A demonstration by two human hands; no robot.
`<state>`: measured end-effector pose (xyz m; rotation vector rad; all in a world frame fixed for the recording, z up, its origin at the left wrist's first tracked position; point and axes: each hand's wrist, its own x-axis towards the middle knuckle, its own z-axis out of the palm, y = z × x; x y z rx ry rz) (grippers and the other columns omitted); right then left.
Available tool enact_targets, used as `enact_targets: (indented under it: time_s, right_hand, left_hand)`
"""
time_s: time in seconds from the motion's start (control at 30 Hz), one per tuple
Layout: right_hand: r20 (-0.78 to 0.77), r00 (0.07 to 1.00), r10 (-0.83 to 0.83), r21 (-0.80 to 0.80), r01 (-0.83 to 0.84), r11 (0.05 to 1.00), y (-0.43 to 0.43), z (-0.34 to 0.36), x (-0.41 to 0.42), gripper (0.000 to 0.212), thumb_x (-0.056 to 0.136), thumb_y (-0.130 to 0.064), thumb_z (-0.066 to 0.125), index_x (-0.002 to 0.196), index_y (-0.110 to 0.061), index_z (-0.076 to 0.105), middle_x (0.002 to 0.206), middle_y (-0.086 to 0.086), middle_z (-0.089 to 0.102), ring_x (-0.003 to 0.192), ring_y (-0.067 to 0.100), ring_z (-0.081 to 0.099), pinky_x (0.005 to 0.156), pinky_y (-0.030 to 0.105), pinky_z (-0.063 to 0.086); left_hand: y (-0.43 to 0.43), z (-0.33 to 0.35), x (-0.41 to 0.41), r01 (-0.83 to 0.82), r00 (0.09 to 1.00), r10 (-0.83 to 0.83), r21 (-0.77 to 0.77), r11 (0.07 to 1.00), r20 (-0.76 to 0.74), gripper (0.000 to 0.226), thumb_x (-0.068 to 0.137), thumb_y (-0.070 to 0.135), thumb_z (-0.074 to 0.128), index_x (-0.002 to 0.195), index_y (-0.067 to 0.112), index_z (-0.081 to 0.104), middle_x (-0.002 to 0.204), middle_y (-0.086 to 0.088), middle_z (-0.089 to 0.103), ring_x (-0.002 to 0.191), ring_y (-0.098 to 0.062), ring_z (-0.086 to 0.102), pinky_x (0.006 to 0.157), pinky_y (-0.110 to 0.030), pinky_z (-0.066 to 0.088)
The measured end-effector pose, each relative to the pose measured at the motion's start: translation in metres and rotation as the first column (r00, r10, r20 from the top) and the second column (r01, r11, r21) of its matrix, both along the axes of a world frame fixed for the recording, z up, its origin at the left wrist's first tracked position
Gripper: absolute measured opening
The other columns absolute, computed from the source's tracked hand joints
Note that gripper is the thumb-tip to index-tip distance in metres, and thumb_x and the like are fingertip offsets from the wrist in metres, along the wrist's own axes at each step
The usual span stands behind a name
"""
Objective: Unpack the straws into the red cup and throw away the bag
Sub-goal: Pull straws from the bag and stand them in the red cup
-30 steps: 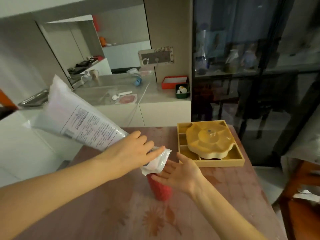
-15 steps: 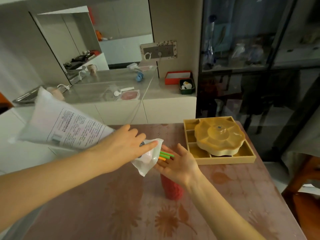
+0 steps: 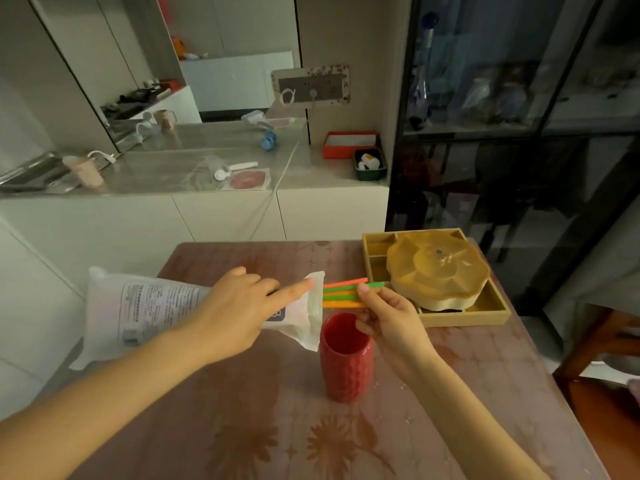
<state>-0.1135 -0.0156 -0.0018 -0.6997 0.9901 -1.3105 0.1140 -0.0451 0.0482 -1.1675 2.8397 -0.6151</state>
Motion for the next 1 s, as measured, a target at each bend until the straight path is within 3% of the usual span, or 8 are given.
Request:
enact_targets:
  time_s: [0.17,0.27,0.43,0.53,0.6,0.67,0.8,1.0]
  right_hand:
    - [-0.1,0.995,-0.028,0.036,0.032,0.999,-0.001,-0.009,-0.003,0.049,0.078,-0.045,0.063,0.107,-0.006,0.057,0.093,0.008,0.07,0.084,0.018,0.068,0.071,0.029,0.05]
    - [-0.053,0.998,0.018,0.057,-0.015,0.998,-0.002,-0.012,0.015,0.075,0.067,-0.062,0.065,0.122,-0.012,0.057,0.116,0.007,0.068,0.108,0.019,0.065,0.09,0.033,0.049]
    - [0.137,0.975,-0.176,0.041,0.171,0.984,-0.019,0.0,0.02,0.051,0.09,-0.049,0.045,0.108,-0.008,0.069,0.103,0.002,0.073,0.099,0.021,0.066,0.09,0.042,0.052]
    - [0.297,0.928,-0.225,0.039,0.224,0.974,-0.033,0.015,0.011,0.051,0.096,-0.046,0.04,0.101,-0.003,0.067,0.108,0.007,0.073,0.097,0.017,0.068,0.074,0.033,0.058]
    - [0.432,0.851,-0.298,0.043,0.311,0.949,-0.041,0.028,0.005,0.044,0.095,-0.044,0.045,0.08,-0.005,0.06,0.086,0.01,0.074,0.077,0.019,0.071,0.072,0.033,0.057]
    - [0.49,0.782,-0.387,0.051,0.417,0.908,-0.045,0.042,-0.003,0.037,0.091,-0.043,0.054,0.068,-0.014,0.052,0.057,0.0,0.057,0.051,0.012,0.055,0.062,0.03,0.052]
    - [0.48,0.725,-0.494,0.02,0.554,0.833,-0.05,0.059,-0.032,0.035,0.086,-0.039,0.064,0.062,-0.019,0.049,0.049,-0.007,0.037,0.042,0.006,0.035,0.045,0.021,0.038]
    - [0.319,0.765,-0.56,-0.154,0.625,0.765,-0.045,0.072,-0.06,0.039,0.091,-0.039,0.059,0.06,-0.019,0.044,0.049,-0.006,0.032,0.044,0.007,0.028,0.045,0.022,0.031]
  left_hand:
    - [0.002,-0.018,-0.001,-0.032,0.991,0.038,0.044,0.999,-0.132,0.107,0.04,0.003,0.079,0.134,0.025,0.033,0.073,0.008,0.065,0.057,-0.015,0.057,0.054,-0.026,0.044]
    - [0.005,-0.027,-0.009,-0.009,0.979,0.028,0.095,0.995,-0.2,0.108,0.042,0.004,0.081,0.136,0.025,0.032,0.074,0.008,0.066,0.058,-0.014,0.058,0.053,-0.026,0.045]
    - [0.01,-0.043,-0.007,-0.038,0.95,0.092,0.181,0.983,-0.299,0.112,0.046,0.016,0.086,0.14,0.027,0.025,0.082,0.011,0.066,0.064,-0.012,0.06,0.056,-0.026,0.048]
    - [0.012,-0.053,-0.002,-0.074,0.923,0.146,0.209,0.975,-0.357,0.114,0.049,0.018,0.087,0.14,0.032,0.02,0.088,0.01,0.066,0.068,-0.013,0.061,0.059,-0.031,0.051]
    - [0.013,-0.058,-0.001,-0.083,0.9,0.169,0.223,0.971,-0.401,0.11,0.051,0.019,0.087,0.139,0.03,0.022,0.087,0.009,0.066,0.066,-0.013,0.061,0.057,-0.031,0.051]
    - [0.014,-0.063,0.001,-0.09,0.888,0.18,0.225,0.97,-0.422,0.107,0.052,0.019,0.087,0.138,0.028,0.025,0.086,0.008,0.066,0.065,-0.014,0.062,0.056,-0.031,0.051]
    - [0.009,-0.073,0.014,-0.118,0.878,0.204,0.217,0.969,-0.432,0.101,0.05,0.013,0.086,0.135,0.024,0.032,0.086,0.004,0.067,0.064,-0.017,0.063,0.055,-0.033,0.05]
    - [-0.005,-0.089,0.037,-0.178,0.863,0.265,0.233,0.956,-0.429,0.099,0.052,0.015,0.087,0.134,0.021,0.033,0.091,0.0,0.069,0.066,-0.02,0.065,0.06,-0.033,0.052]
